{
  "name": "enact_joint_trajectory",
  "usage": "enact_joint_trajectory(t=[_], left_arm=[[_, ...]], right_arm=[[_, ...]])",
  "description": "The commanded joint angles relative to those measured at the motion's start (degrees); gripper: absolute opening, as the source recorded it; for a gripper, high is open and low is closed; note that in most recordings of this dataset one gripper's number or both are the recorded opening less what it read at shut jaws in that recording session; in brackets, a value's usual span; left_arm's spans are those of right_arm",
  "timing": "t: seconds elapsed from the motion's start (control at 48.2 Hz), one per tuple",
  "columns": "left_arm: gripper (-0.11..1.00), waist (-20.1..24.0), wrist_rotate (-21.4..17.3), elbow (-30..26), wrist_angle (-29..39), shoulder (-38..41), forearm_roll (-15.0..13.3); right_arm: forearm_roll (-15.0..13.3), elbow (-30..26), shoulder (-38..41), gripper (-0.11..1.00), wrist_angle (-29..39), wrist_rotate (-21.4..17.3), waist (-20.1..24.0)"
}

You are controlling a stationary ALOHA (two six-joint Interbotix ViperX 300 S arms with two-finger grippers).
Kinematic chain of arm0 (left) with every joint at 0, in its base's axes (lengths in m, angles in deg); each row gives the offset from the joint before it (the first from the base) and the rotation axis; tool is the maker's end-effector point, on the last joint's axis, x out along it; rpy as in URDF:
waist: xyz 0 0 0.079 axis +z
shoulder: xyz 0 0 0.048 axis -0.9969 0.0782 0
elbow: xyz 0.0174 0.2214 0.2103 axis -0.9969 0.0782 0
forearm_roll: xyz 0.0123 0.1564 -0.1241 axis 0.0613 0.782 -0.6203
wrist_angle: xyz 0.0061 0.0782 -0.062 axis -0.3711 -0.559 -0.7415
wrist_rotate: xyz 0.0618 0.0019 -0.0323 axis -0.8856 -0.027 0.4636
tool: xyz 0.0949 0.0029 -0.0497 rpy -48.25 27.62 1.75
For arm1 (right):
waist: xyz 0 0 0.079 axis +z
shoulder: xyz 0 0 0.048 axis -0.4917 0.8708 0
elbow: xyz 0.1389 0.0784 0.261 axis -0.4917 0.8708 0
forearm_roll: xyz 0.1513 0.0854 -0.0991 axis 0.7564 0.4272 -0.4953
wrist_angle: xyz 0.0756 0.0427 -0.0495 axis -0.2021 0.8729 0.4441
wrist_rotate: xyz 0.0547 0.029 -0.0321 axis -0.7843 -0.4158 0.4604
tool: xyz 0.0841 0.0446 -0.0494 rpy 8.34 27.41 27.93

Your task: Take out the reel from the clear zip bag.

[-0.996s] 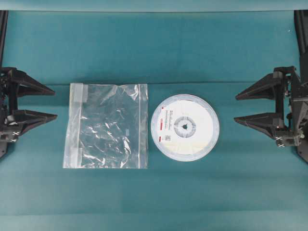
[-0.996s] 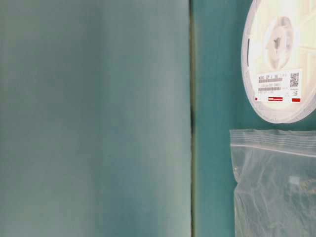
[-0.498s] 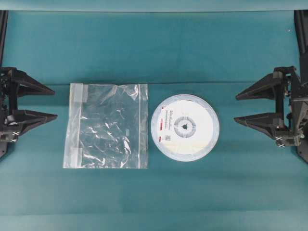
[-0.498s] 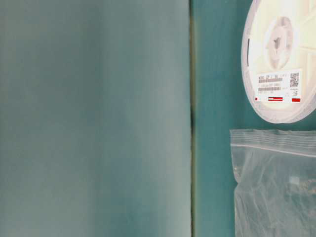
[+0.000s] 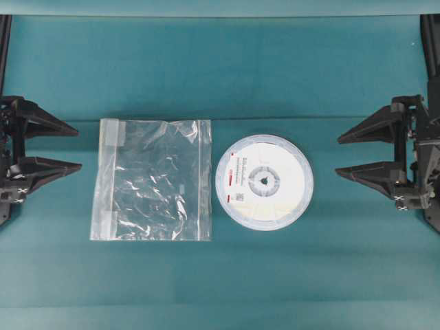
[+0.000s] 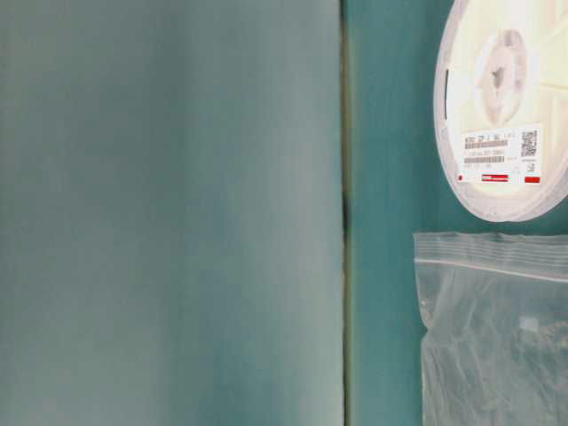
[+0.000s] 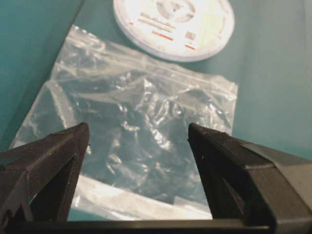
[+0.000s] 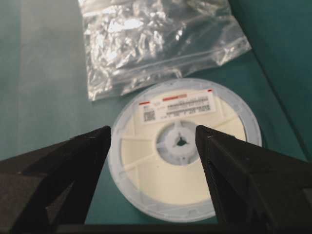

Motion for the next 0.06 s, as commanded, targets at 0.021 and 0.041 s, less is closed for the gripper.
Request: enact_joint_trajectory(t=[0.021,0.041], left_arm=[[0.89,-0.09,-0.09,-1.41,-0.18,0.26,0.09],[0.89,-0.09,-0.09,-1.41,-0.09,0.26,0.09]], right_arm=[[-0.18,-0.53,-0.35,0.85,-0.26,0.26,0.09],[-0.18,-0.53,-0.35,0.85,-0.18,0.26,0.09]])
